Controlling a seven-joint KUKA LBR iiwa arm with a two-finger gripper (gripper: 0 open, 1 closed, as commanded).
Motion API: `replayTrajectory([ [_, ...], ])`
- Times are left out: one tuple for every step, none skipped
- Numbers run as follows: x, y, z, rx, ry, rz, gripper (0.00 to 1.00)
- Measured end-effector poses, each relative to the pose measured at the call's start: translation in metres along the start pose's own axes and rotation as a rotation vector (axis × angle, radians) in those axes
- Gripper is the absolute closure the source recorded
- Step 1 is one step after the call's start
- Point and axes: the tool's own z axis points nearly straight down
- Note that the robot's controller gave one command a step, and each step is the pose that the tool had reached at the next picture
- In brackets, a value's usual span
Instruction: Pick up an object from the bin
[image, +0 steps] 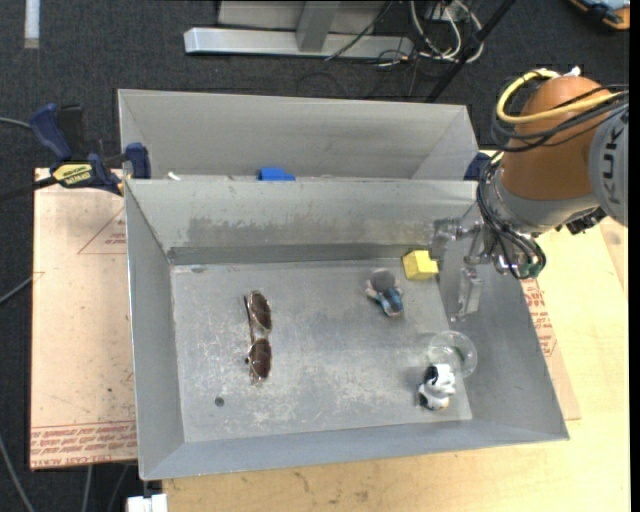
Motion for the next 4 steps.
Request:
replayTrajectory([
  [-0.001,0.000,-0.005,0.001,-0.008,-0.002,0.00],
  [-0.001,0.028,0.056,0.002,-0.013,-0.065,0.00],
  [0.003,0.038,0.081,-0.001,-0.001,-0.175,0.00],
  [-0.045,0.040,0.107,0.001,-0.014,-0.078,1.00],
])
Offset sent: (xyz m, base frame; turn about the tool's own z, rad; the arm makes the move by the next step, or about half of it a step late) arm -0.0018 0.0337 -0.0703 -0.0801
